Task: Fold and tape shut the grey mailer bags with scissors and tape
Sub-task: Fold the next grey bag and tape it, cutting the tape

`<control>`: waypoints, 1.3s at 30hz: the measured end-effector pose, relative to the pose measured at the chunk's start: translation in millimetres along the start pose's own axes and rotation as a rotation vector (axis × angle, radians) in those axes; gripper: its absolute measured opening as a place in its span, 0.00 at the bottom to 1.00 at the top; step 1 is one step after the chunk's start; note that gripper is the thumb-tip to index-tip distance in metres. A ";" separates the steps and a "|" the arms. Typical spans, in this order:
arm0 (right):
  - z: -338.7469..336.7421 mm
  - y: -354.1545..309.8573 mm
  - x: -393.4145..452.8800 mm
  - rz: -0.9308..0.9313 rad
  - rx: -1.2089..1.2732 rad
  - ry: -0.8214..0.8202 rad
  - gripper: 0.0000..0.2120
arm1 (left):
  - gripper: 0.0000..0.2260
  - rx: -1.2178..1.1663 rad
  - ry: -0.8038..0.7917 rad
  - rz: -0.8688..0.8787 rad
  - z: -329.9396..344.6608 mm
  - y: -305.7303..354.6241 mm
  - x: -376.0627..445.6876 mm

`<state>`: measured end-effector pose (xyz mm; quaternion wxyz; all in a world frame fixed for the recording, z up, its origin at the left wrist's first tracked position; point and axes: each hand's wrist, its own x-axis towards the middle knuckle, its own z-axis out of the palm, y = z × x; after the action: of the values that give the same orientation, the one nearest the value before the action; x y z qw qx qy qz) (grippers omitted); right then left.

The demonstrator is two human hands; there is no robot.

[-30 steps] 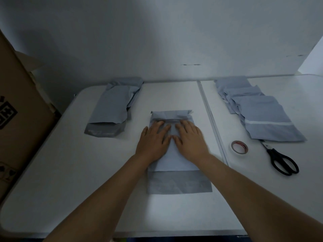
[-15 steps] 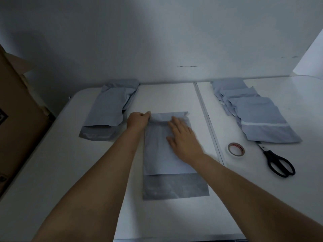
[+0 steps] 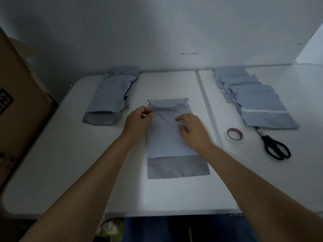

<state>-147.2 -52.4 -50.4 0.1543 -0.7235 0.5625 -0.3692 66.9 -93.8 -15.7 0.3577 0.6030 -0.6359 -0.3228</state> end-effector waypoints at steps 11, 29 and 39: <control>-38.7 -5.7 -58.7 0.229 0.224 0.014 0.21 | 0.19 0.358 -0.638 0.184 -44.2 -5.6 -87.3; -51.9 -7.7 -91.5 0.232 0.181 -0.004 0.29 | 0.08 -0.039 -0.285 -0.047 -31.3 -1.8 -105.3; -44.8 -18.0 -84.8 0.359 0.255 0.086 0.10 | 0.25 0.113 -0.520 0.026 -40.6 3.0 -119.9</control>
<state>-174.3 40.6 -39.0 0.2837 -0.5700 0.6370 -0.4346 101.6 26.8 0.8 0.1523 0.5106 -0.7311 -0.4261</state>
